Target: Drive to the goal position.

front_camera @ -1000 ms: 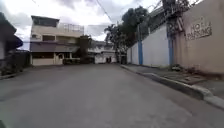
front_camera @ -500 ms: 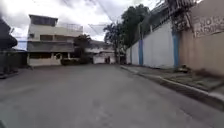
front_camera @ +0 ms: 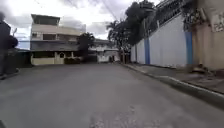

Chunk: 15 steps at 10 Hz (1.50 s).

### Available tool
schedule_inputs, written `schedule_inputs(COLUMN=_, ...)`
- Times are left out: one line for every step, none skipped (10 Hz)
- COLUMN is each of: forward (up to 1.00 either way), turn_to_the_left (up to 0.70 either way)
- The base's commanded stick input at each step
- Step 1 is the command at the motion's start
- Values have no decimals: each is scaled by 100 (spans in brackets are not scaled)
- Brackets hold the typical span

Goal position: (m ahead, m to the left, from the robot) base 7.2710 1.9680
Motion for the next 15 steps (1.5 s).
schedule_inputs(forward=100, turn_to_the_left=23)
schedule_inputs(forward=100, turn_to_the_left=20)
schedule_inputs(forward=100, turn_to_the_left=0)
schedule_inputs(forward=100, turn_to_the_left=-17)
schedule_inputs(forward=100, turn_to_the_left=-17)
schedule_inputs(forward=100, turn_to_the_left=-17)
schedule_inputs(forward=100, turn_to_the_left=-17)
schedule_inputs(forward=100, turn_to_the_left=-17)
schedule_inputs(forward=100, turn_to_the_left=-17)
schedule_inputs(forward=100, turn_to_the_left=-17)
schedule_inputs(forward=100, turn_to_the_left=-17)
schedule_inputs(forward=100, turn_to_the_left=-17)
schedule_inputs(forward=100, turn_to_the_left=-17)
schedule_inputs(forward=100, turn_to_the_left=-17)
schedule_inputs(forward=100, turn_to_the_left=-17)
